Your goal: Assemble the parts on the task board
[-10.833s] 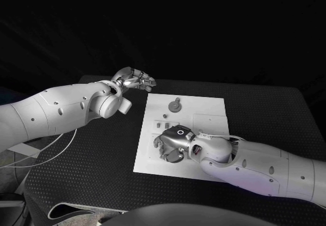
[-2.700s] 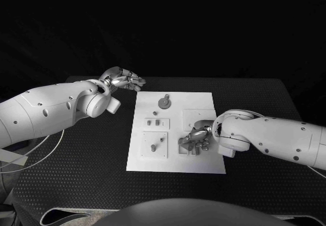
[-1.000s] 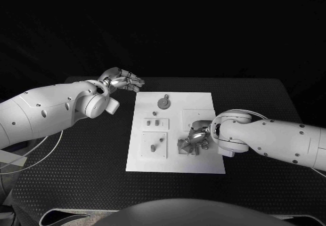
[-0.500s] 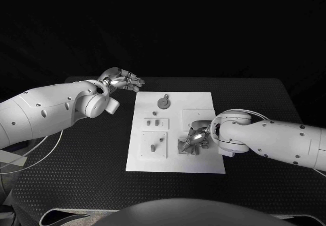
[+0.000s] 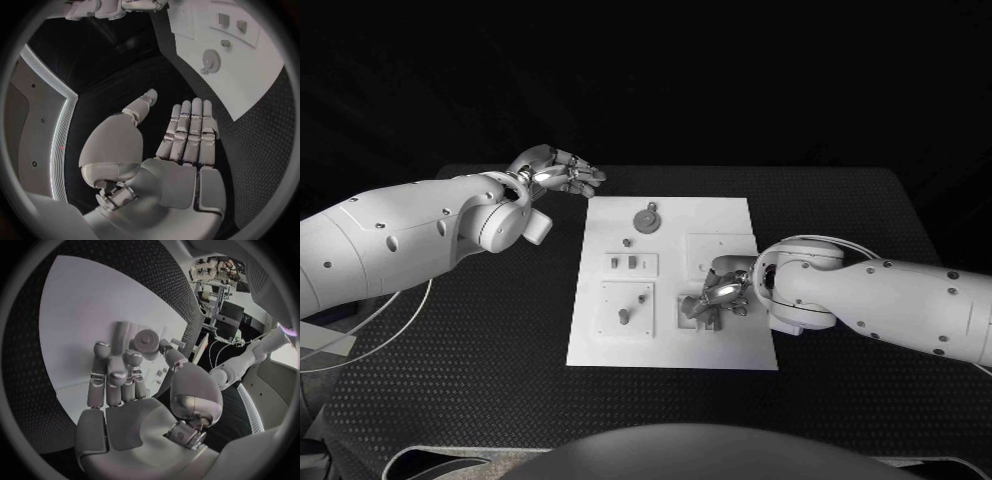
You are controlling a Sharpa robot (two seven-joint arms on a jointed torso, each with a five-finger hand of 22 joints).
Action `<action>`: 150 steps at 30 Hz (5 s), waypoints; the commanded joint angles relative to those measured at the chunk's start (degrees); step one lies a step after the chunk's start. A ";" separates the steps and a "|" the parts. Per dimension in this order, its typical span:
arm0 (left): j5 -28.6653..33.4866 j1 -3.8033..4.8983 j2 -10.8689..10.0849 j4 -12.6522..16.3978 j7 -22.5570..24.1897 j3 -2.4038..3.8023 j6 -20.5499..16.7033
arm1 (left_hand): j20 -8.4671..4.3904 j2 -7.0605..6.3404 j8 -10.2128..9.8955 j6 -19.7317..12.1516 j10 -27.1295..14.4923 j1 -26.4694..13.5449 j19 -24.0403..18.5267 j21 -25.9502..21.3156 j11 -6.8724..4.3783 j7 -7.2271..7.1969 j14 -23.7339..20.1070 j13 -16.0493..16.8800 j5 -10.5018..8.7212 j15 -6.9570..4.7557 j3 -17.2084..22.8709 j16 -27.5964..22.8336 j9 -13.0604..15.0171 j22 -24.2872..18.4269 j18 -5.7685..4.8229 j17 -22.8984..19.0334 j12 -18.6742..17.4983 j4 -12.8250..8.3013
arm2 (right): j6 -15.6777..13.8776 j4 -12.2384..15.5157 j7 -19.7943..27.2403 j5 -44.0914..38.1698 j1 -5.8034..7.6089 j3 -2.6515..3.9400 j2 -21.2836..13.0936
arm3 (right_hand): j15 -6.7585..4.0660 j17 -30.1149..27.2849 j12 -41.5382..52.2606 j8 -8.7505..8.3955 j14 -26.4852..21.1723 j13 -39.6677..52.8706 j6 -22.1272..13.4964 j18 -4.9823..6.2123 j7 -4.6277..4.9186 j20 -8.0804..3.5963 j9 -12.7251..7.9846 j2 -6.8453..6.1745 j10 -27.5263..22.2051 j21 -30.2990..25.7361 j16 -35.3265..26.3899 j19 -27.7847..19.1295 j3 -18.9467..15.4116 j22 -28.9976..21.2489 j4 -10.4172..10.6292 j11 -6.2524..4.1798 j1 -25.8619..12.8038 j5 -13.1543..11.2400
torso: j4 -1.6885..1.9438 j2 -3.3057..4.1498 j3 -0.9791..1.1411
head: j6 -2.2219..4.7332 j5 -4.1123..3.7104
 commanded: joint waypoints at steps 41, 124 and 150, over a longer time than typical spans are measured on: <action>-0.17 0.06 0.14 -0.01 0.13 -0.01 0.86 | 0.16 -0.12 0.39 -0.51 -0.46 -0.07 -0.39 0.06 -0.14 0.06 -0.25 -0.09 -0.15 0.06 -0.04 -0.51 -0.12 -0.05 -0.43 0.36 -0.03 0.52 | 2.49 -1.98 -2.08 -0.06 -0.16 0.73 1.61 | -0.63 0.12 -0.25 -0.83 0.33 0.16 0.72 1.07 0.21 -0.32 -1.00 -2.64 0.25 -0.17 0.13 0.36 1.19 0.96 5.07 -0.17 -5.53 0.01 | 0.03 0.04 -0.04 | -0.61 -0.19; -0.46 0.05 0.02 -0.09 -0.24 -0.23 1.42 | 0.15 -0.04 0.40 -0.66 -0.59 -0.12 -0.40 0.08 -0.10 0.12 -0.20 -0.15 -0.14 0.05 -0.07 -0.82 -0.20 -0.05 -0.41 0.93 -0.01 0.90 | 1.91 3.68 1.51 -8.61 -0.55 0.64 -1.51 | -0.83 0.41 0.09 -0.11 0.77 1.09 1.95 1.07 -0.28 -0.74 -0.40 -1.48 1.76 0.46 0.60 0.93 -4.07 0.81 -3.16 -0.62 1.48 0.01 | -0.07 0.04 0.02 | -0.61 -0.40; -0.46 0.05 -0.08 -0.05 -0.44 -0.26 1.88 | 0.13 0.11 0.51 -0.52 -0.63 -0.14 -0.36 0.11 -0.09 0.05 -0.12 -0.16 -0.16 0.03 -0.12 -0.89 -0.18 -0.04 -0.39 1.12 0.00 0.99 | 2.65 2.48 -0.87 -11.39 -1.14 0.49 0.25 | -0.70 0.88 0.07 0.04 1.06 1.10 2.53 1.07 -0.41 -0.64 -0.46 -0.03 2.14 0.42 0.88 1.09 -4.76 0.87 -4.04 -0.74 2.06 0.01 | 0.02 0.03 0.00 | -0.82 -0.35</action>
